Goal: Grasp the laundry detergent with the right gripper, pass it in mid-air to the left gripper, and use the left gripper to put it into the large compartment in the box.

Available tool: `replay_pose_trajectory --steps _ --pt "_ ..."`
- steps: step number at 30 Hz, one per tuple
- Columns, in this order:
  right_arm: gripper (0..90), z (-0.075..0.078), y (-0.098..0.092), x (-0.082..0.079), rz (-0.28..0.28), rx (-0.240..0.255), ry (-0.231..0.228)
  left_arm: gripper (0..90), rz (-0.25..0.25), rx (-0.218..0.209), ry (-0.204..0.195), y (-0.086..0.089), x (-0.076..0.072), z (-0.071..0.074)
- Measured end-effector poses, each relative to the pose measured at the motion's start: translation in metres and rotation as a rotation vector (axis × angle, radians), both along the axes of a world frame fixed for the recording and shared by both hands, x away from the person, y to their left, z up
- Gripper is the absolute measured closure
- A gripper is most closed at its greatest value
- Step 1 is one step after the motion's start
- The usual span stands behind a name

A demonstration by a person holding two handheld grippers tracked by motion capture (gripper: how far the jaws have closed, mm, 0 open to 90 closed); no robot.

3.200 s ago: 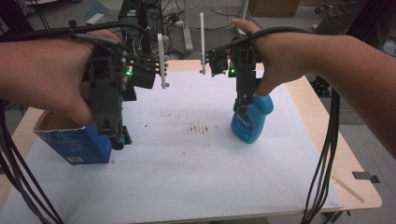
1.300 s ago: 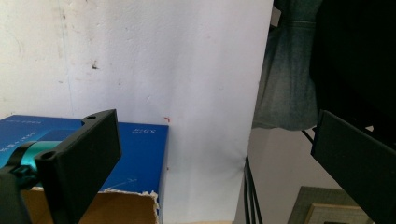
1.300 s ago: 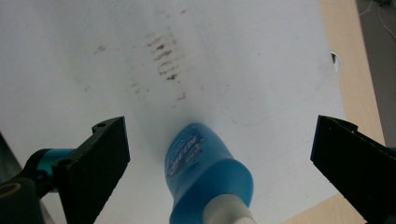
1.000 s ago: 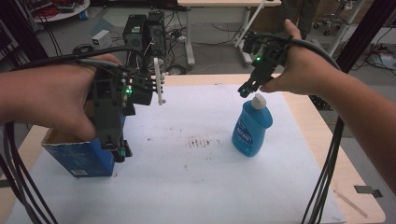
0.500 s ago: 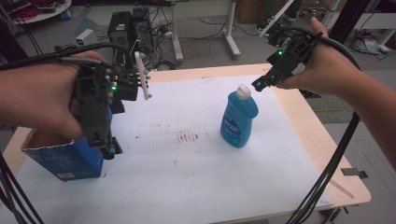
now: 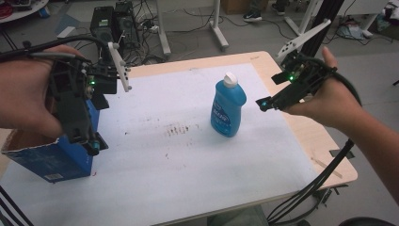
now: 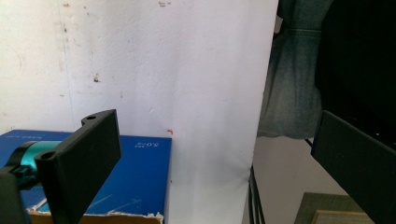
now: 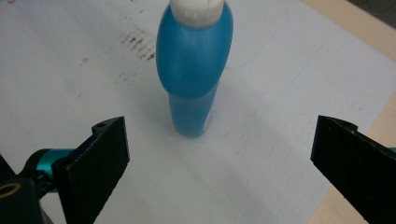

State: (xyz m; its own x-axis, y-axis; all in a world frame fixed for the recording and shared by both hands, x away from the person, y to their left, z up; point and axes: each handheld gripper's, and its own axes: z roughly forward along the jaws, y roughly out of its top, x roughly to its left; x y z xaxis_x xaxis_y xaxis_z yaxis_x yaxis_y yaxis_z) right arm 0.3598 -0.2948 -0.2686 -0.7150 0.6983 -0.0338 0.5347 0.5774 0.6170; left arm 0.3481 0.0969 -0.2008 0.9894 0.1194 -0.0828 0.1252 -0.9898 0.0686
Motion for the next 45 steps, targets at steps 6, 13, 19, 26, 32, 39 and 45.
replay_pose_trajectory --steps 6,13,19,26,32,39,45 --pt "3.5 -0.038 -0.001 -0.002 -0.021 0.023 0.042 1.7 -0.005 -0.005 0.001 0.001 0.001 0.001" --pt "3.4 -0.059 0.005 0.004 -0.020 0.053 0.038 1.7 0.008 -0.013 -0.004 0.006 0.000 0.000" --pt "3.4 -0.080 0.006 0.005 -0.040 0.140 0.005 1.7 0.019 -0.012 -0.002 0.009 0.000 -0.003" --pt "3.4 -0.101 0.009 0.009 -0.085 0.197 0.003 1.7 0.015 -0.013 0.002 0.011 -0.001 -0.002" --pt "3.4 -0.124 0.016 0.018 -0.116 0.236 -0.005 1.7 0.010 -0.018 -0.007 0.011 -0.003 0.001" --pt "3.4 -0.134 0.022 0.024 -0.131 0.285 -0.036 1.7 0.012 -0.015 -0.008 0.011 -0.004 0.001" --pt "3.3 -0.140 0.028 0.028 -0.153 0.309 -0.069 1.7 0.004 -0.012 -0.008 0.010 -0.004 0.002"
